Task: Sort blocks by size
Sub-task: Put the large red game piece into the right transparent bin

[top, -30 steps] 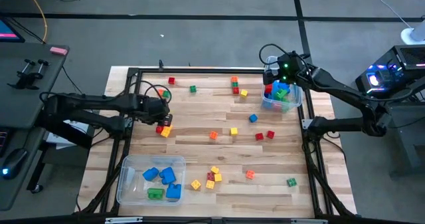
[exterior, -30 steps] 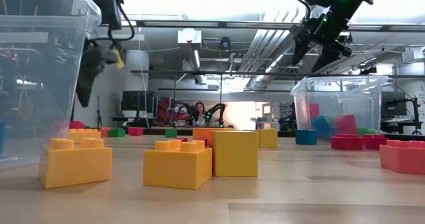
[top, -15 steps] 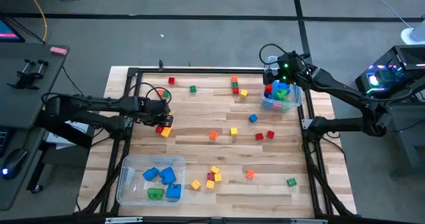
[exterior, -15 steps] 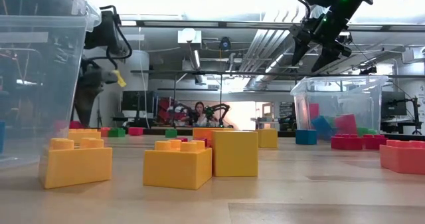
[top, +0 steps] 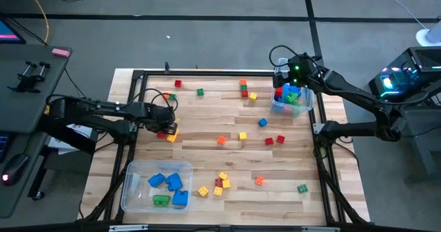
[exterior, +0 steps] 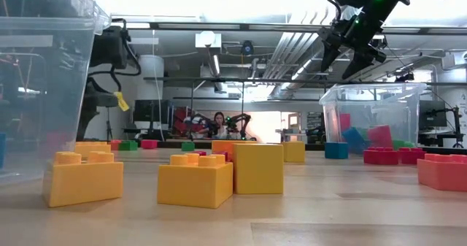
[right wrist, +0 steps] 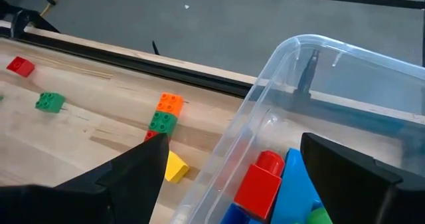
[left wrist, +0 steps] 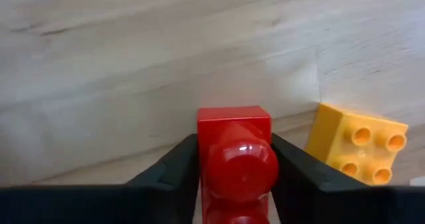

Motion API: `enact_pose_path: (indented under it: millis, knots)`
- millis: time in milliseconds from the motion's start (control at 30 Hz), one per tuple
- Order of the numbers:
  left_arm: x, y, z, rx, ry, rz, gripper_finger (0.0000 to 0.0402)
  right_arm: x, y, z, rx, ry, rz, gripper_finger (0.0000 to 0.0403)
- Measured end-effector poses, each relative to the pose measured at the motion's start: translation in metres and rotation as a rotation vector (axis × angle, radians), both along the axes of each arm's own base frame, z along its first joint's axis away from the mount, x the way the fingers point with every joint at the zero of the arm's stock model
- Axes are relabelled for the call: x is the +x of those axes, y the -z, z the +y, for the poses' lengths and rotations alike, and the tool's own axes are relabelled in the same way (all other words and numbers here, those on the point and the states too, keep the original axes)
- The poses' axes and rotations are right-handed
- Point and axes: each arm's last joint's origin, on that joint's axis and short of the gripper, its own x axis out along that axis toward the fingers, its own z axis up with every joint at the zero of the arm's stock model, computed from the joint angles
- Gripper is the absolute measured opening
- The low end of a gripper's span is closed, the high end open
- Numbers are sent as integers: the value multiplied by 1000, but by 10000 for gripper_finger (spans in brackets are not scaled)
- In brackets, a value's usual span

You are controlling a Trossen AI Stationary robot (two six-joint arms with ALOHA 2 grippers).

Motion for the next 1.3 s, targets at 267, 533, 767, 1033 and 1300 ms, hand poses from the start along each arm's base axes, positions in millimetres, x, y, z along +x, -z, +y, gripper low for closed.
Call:
enact_pose_path:
  millis: [267, 533, 767, 1033, 1300]
  knots:
    - [45, -45, 20, 226, 142, -316, 91, 20, -21, 10, 68, -317, -359, 339]
    - [101, -154, 53, 714, 329, -1062, 91, 57, -48, 47, 15, -662, -658, 339]
    - [135, -195, 57, 854, 669, -1282, 91, 92, -38, 79, 13, -799, -669, 339]
    - [173, -203, 49, 728, 852, -1450, 91, 108, -36, 97, -120, -808, -659, 339]
    - [181, -206, 48, 744, 885, -1479, 91, 112, -43, 115, -250, -870, -621, 339]
